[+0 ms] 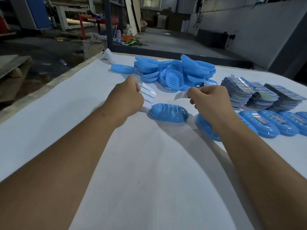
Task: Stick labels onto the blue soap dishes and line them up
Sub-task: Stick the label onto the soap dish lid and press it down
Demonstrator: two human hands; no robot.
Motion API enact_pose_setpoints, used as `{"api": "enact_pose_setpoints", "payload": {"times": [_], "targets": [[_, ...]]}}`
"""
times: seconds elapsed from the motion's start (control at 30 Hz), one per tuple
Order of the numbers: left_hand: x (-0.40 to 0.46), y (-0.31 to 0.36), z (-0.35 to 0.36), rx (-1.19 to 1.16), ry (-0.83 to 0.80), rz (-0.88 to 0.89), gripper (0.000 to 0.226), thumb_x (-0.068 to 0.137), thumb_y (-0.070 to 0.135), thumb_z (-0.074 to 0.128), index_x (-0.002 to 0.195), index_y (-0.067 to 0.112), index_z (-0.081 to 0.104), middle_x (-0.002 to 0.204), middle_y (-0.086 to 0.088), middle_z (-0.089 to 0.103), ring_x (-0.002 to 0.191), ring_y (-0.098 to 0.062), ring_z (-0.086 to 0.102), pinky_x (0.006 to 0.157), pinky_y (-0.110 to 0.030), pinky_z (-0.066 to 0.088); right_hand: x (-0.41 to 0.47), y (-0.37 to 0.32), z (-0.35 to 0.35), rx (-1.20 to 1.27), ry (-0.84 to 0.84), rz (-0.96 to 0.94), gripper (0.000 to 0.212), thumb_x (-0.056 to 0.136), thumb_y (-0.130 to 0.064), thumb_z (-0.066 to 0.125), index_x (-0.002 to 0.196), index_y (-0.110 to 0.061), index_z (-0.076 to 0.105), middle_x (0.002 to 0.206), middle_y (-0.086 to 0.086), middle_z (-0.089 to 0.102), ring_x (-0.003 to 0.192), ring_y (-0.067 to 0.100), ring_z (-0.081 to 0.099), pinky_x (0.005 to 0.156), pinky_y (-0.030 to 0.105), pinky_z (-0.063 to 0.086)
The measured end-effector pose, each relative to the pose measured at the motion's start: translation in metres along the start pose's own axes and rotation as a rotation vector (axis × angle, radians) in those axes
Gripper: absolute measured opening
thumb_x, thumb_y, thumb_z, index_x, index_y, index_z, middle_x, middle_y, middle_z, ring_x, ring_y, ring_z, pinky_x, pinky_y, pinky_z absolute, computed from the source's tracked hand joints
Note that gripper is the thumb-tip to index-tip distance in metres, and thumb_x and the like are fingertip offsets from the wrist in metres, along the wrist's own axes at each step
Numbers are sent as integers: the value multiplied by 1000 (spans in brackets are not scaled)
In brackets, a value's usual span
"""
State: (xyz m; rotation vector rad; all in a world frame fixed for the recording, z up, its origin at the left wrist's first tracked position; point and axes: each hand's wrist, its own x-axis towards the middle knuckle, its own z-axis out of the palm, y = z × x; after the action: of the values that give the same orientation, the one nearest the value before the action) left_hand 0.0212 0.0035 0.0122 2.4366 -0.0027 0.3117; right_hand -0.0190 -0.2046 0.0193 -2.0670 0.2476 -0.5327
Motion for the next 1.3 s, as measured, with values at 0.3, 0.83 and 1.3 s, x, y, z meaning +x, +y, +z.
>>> {"api": "enact_pose_setpoints", "payload": {"times": [0.3, 0.83, 1.3], "targets": [[1, -11, -17, 627, -39, -64, 34, 98, 34, 51, 125, 14, 44, 114, -10, 60, 95, -25, 51, 69, -37, 40, -1, 1, 5, -76, -22, -48, 42, 77, -38, 60, 89, 0, 72, 90, 21, 68, 63, 13, 47, 62, 31, 44], [-21, 27, 7, -554, -278, 22, 12, 80, 41, 79, 81, 29, 80, 81, 14, 76, 92, -6, 67, 78, -24, 48, -11, -4, 8, -107, -98, -211, 26, 79, -30, 64, 68, -7, 69, 53, 6, 54, 48, 6, 40, 52, 25, 38], [-25, 28, 10, -573, -306, 1, 9, 81, 37, 79, 81, 28, 81, 83, 10, 77, 96, -6, 66, 86, -27, 51, -6, 0, 10, -46, -115, -243, 27, 81, -30, 72, 66, -7, 70, 45, -9, 47, 43, 5, 35, 42, 13, 29]]}}
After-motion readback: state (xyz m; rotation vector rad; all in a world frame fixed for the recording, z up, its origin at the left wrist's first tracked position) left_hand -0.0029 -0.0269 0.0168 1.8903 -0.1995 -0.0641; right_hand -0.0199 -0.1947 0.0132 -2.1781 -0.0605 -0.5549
